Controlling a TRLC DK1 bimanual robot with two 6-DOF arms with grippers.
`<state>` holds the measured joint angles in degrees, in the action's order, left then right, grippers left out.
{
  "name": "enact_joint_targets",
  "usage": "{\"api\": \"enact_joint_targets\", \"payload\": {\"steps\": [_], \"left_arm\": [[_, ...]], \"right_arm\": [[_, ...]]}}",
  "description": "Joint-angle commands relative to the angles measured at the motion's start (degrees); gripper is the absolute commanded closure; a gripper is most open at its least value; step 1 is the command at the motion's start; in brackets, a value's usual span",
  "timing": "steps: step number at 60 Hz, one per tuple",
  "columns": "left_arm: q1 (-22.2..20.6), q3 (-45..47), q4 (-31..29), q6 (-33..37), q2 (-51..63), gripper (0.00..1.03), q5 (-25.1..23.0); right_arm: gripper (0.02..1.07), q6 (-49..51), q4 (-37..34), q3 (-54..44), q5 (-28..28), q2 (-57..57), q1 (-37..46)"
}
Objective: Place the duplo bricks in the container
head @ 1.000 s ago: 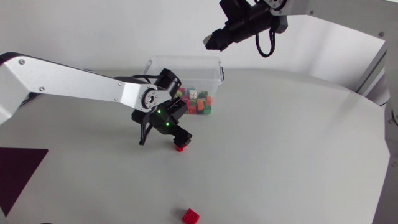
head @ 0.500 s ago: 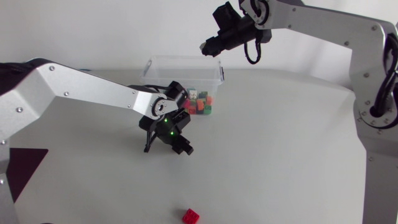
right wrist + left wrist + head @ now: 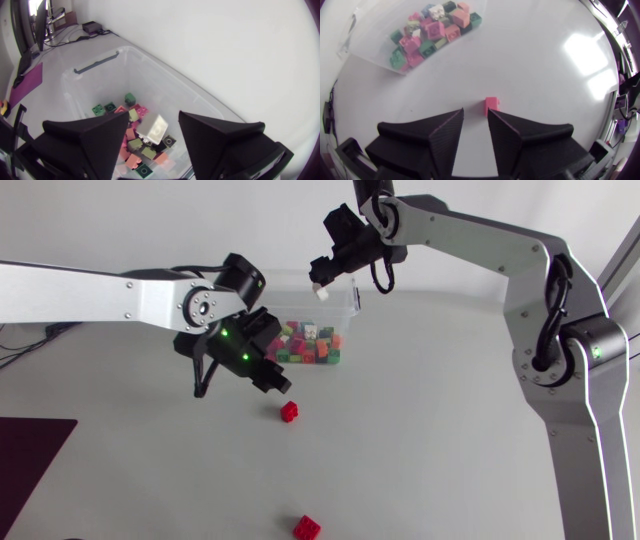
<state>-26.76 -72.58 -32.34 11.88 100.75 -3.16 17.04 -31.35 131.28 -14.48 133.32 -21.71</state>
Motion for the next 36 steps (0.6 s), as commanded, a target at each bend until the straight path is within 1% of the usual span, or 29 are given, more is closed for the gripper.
{"api": "enact_joint_targets", "payload": {"steps": [1,11,15,16,19,20,22,23,24,29,32,36], "left_arm": [[0.66,1.82,-0.53,0.86,-1.87,0.68,-1.06],[-1.27,2.97,-0.45,0.60,-0.29,0.67,-1.32],[-1.98,3.14,-0.45,0.07,0.94,0.64,-1.32],[-2.33,3.14,-0.45,-0.19,1.38,0.62,-1.32],[-2.59,3.23,-0.27,-0.72,2.08,0.50,-1.32],[-2.86,3.32,-0.09,-0.81,2.52,0.41,-1.41],[-3.03,3.32,-0.01,-0.89,2.87,0.33,-1.41],[-3.03,3.32,0.17,-0.98,3.05,0.30,-1.41],[-3.12,3.32,0.17,-0.98,3.14,0.30,-1.32],[-3.12,3.05,0.87,-0.98,4.54,0.18,-1.32],[-3.12,2.53,1.05,-0.98,5.77,0.16,-1.32],[-2.94,2.09,1.58,-0.98,7.53,0.15,-1.32]], "right_arm": [[0.07,-1.04,-0.90,1.43,0.77,0.54,-0.61],[0.07,-0.60,-0.81,-2.26,0.95,-2.89,0.09],[0.07,-0.51,0.33,-5.60,0.95,-5.52,0.45],[0.07,-0.51,0.59,-6.57,0.95,-6.23,0.53],[0.07,-0.43,1.65,-9.73,0.95,-8.78,0.80],[0.07,-0.43,2.09,-11.05,0.95,-9.74,0.88],[0.07,-0.25,2.53,-12.72,0.95,-11.06,0.88],[0.07,-0.07,2.79,-13.60,0.95,-11.68,0.97],[0.07,0.01,3.05,-14.30,0.95,-12.29,0.97],[0.07,0.45,4.72,-20.01,0.95,-16.16,1.15],[0.07,0.54,5.95,-23.62,0.95,-18.44,1.41],[0.07,0.98,7.54,-28.89,0.95,-21.78,1.68]]}}
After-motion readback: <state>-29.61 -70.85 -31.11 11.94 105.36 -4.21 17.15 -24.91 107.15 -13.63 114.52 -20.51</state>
